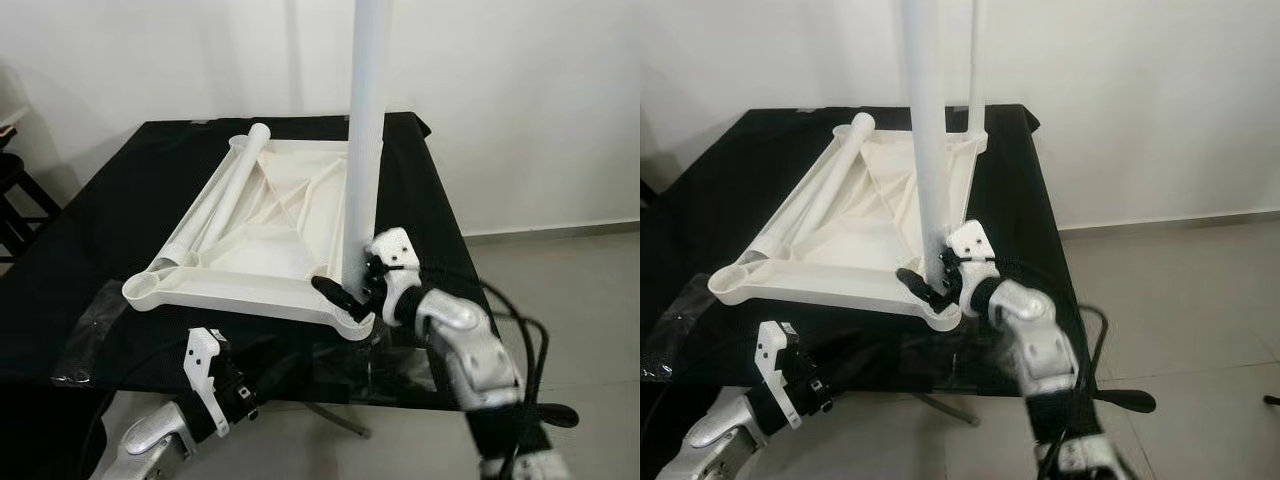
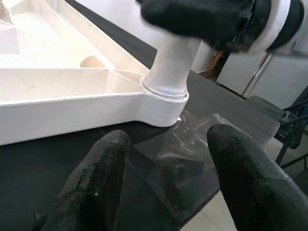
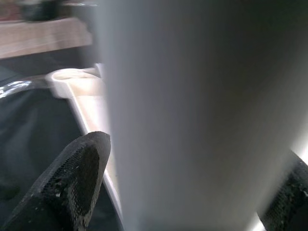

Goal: Building children table

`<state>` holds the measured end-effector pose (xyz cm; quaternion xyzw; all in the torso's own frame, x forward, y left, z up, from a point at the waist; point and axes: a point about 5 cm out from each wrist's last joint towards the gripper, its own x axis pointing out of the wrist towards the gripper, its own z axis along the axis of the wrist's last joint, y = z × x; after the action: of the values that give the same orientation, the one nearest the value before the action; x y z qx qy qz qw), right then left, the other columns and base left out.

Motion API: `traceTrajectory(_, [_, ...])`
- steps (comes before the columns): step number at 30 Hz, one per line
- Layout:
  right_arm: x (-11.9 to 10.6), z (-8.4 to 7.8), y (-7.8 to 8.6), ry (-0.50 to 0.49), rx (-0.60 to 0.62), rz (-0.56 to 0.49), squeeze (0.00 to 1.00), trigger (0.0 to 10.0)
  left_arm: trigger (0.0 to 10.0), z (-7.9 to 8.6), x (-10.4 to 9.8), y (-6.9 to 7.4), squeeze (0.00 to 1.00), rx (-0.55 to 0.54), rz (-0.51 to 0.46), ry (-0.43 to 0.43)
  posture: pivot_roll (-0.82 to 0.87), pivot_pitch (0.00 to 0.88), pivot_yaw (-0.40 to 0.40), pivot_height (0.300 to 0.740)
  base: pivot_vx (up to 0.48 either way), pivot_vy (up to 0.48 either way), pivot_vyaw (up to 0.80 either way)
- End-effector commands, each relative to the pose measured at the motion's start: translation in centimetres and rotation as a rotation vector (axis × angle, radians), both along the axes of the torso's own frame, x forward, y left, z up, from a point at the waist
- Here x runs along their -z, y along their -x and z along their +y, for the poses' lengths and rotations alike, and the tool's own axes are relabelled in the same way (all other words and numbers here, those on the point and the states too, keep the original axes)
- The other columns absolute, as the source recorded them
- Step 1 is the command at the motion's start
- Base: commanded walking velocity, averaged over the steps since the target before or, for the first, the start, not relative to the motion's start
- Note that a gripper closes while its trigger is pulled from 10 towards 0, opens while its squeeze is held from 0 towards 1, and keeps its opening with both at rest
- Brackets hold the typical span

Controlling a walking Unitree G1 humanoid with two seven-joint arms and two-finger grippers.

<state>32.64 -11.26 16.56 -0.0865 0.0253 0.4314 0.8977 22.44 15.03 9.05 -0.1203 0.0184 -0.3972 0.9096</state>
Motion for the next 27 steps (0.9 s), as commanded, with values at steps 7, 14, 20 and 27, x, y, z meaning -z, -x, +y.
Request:
traceTrajectory(7, [-2.3, 0.2, -2.2, 0.041, -0.284, -0.019, 0.00, 10.0, 10.0, 0.2, 0.4, 0.0, 0.00, -0.008, 0.015, -0.010, 0.01, 0.000, 0.034, 0.740, 0.000, 0.000, 0.00])
traceTrajectory(14, [-2.7, 0.2, -2.6, 0.030, -0.360, 0.012, 0.00, 0.0, 10.0, 0.3, 0.5, 0.1, 0.00, -0.009, 0.018, -0.014, 0.02, 0.000, 0.032, 0.740, 0.000, 0.000, 0.00])
traceTrajectory(20, [-2.2, 0.1, -2.6, 0.004, -0.387, 0.022, 0.00, 0.0, 10.0, 0.4, 0.6, 0.2, 0.00, -0.013, 0.020, -0.015, 0.02, 0.000, 0.036, 0.740, 0.000, 0.000, 0.00])
traceTrajectory(27, [-1.8, -0.5, -2.5, -0.017, -0.346, 0.017, 0.00, 0.0, 10.0, 0.4, 0.5, 0.2, 0.00, -0.012, 0.022, -0.011, 0.02, 0.000, 0.033, 0.740, 0.000, 0.000, 0.00])
